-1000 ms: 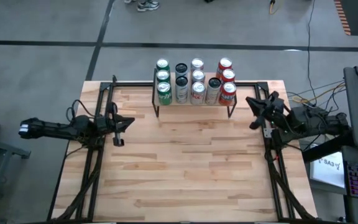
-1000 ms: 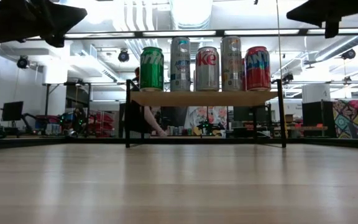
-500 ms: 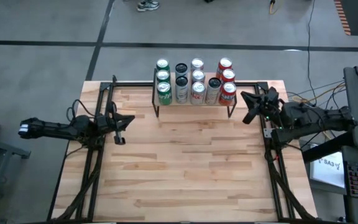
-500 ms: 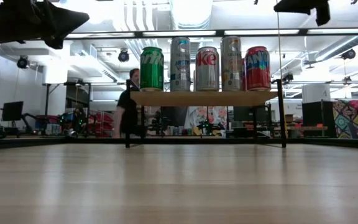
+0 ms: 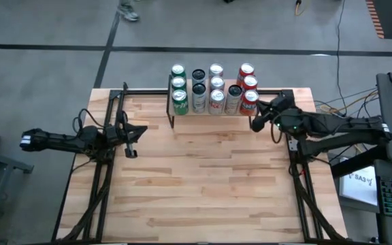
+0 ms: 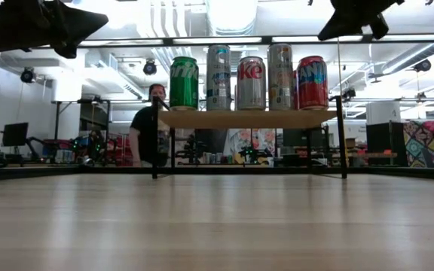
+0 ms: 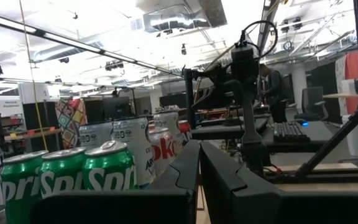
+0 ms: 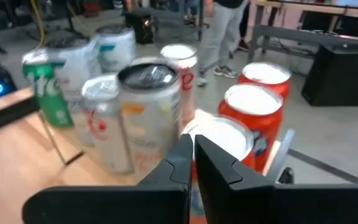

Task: Place canned beverage on shelf
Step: Adjust the soda cans on the shelf

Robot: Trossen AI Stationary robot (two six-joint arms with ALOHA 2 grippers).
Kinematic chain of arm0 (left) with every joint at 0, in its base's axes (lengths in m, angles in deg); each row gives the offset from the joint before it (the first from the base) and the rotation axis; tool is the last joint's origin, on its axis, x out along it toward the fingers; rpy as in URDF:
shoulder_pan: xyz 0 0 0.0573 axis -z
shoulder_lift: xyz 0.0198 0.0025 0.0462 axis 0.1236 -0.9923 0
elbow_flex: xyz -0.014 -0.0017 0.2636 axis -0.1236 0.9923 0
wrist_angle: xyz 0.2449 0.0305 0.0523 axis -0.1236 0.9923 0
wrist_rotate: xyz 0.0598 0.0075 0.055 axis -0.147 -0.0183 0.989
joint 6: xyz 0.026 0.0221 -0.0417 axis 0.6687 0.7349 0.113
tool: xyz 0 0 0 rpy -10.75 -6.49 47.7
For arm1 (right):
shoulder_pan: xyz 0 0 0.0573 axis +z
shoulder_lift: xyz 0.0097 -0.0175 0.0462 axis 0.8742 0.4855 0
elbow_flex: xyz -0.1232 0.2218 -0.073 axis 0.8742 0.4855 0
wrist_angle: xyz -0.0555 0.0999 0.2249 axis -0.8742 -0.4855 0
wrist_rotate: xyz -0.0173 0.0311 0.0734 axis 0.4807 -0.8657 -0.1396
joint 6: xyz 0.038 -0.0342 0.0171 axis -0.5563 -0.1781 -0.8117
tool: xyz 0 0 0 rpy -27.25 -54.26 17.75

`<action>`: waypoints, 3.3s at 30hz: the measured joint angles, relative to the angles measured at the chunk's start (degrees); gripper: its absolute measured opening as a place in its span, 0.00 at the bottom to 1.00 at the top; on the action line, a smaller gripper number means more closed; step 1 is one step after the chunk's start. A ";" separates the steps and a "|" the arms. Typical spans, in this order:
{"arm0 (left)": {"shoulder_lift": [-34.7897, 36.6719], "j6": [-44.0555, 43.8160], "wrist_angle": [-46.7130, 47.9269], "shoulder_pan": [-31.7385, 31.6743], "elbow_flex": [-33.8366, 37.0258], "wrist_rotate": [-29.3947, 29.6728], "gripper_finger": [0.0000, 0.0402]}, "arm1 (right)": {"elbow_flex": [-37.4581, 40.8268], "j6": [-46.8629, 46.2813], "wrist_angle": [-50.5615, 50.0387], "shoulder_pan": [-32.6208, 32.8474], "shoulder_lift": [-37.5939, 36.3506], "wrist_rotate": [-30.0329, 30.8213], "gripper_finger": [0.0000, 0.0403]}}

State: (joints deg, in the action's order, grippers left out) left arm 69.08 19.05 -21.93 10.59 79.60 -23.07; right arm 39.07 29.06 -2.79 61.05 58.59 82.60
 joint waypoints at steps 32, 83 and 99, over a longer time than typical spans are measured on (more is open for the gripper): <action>-0.81 -0.85 -1.18 0.00 0.00 0.00 0.00 | -4.06 0.98 -3.93 -2.09 5.55 0.40 0.02; -3.08 -1.33 -1.18 0.00 -0.02 -0.02 0.00 | -4.10 13.46 3.55 -5.13 7.50 -4.26 0.02; -3.08 -1.49 -1.14 0.00 -0.02 -0.04 0.00 | -4.06 11.91 2.16 -5.17 10.40 -1.07 0.02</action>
State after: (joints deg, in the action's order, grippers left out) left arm 66.01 17.56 -23.07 10.59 79.58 -23.12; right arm 35.02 40.97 -0.63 55.87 69.00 81.53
